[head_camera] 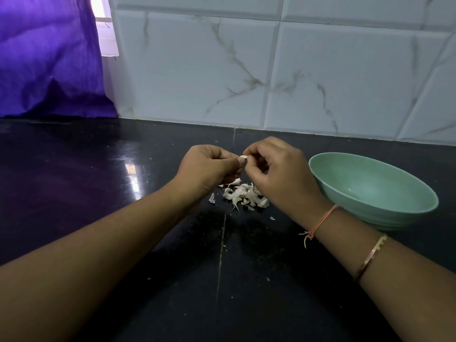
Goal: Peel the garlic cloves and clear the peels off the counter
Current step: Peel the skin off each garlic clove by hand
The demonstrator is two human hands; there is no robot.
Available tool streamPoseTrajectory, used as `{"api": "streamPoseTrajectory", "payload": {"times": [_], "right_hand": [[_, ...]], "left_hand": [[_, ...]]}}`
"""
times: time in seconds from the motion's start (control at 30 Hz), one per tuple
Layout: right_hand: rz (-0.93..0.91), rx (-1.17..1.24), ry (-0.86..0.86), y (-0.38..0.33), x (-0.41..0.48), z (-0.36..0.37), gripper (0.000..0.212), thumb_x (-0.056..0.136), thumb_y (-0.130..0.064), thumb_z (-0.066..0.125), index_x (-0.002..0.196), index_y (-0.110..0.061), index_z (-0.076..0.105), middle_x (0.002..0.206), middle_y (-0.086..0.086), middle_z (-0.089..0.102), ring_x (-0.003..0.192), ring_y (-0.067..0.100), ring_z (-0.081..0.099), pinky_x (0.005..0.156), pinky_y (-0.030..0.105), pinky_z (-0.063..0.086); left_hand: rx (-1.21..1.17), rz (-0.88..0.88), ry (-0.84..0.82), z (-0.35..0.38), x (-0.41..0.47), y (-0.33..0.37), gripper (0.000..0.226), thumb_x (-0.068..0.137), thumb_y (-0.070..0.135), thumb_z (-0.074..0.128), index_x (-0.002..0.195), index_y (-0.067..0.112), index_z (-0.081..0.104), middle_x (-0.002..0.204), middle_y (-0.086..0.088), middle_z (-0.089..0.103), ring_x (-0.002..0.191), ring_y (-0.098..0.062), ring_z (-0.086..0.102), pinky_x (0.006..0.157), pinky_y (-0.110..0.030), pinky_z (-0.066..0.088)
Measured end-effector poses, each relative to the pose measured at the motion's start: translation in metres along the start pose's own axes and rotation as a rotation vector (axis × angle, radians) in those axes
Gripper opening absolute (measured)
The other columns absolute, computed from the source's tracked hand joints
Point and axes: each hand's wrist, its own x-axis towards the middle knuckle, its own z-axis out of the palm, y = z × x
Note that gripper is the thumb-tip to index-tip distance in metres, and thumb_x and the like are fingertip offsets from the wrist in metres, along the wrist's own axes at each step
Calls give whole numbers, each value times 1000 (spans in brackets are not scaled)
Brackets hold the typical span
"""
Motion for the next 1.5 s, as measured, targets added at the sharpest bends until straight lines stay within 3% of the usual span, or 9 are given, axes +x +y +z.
{"api": "streamPoseTrajectory", "payload": {"times": [0.13, 0.2, 0.63, 0.8, 0.93, 1.1, 1.23, 1.37, 1.5], "right_hand": [[-126, -128, 30, 2, 2, 1, 20, 78, -18, 47, 73, -7, 64, 69, 5, 59, 57, 21, 55, 55, 21, 36], [-157, -164, 35, 1, 3, 1, 22, 77, -17, 45, 71, -5, 63, 66, 6, 59, 56, 24, 54, 58, 24, 32], [-104, -94, 8, 1, 2, 1, 31, 79, -24, 41, 75, -8, 66, 63, 2, 59, 55, 19, 53, 52, 21, 32], [42, 46, 22, -1, 3, -2, 24, 81, -20, 47, 76, -10, 68, 61, -9, 50, 57, 9, 46, 56, 26, 41], [218, 278, -12, -4, 2, -2, 17, 86, -11, 52, 82, -11, 69, 64, 2, 64, 60, 20, 63, 62, 39, 55], [421, 519, -32, -6, 4, 0, 22, 90, -2, 50, 80, -14, 65, 61, -1, 63, 51, 3, 58, 58, 22, 54], [535, 675, -28, -10, 5, -4, 23, 90, -2, 49, 78, -10, 66, 62, 2, 62, 54, 7, 57, 56, 22, 52], [519, 669, -56, -9, 3, -4, 13, 88, -11, 61, 77, -11, 67, 64, 6, 64, 55, 11, 59, 61, 30, 55], [534, 679, -53, -9, 3, -4, 14, 88, -7, 61, 75, -10, 65, 62, 5, 63, 53, 8, 57, 58, 24, 54]], "left_hand": [[26, 13, -4, -1, 0, -1, 12, 82, 5, 66, 71, 1, 65, 61, -7, 64, 54, -9, 59, 54, -17, 51], [44, 14, -8, -1, 1, -2, 15, 82, 6, 66, 67, 5, 65, 58, -3, 65, 54, -9, 59, 57, -20, 51], [1, 19, -25, 0, 0, 0, 13, 84, 2, 62, 71, 4, 63, 58, -2, 63, 50, -6, 55, 53, -14, 49], [-23, 29, -44, 1, 1, 0, 13, 85, 0, 60, 73, 5, 64, 62, -5, 63, 55, -9, 56, 56, -13, 50], [-54, 35, -48, -1, 2, -1, 16, 86, 2, 59, 71, 5, 63, 55, 2, 62, 52, -5, 56, 55, -14, 49], [-95, 30, -62, 0, 3, -3, 17, 89, 2, 55, 73, 4, 63, 55, 5, 61, 52, -1, 57, 56, -12, 50], [-99, 27, -51, -2, 5, -3, 16, 89, 2, 55, 75, 4, 63, 55, 5, 61, 51, -2, 56, 56, -13, 50], [-78, 39, -45, -1, 3, -3, 16, 88, 4, 57, 73, 5, 64, 60, 0, 61, 55, -4, 56, 58, -13, 51], [-72, 39, -51, 0, 2, -3, 16, 88, 4, 56, 75, 5, 64, 65, -3, 61, 56, -3, 58, 60, -15, 51]]}}
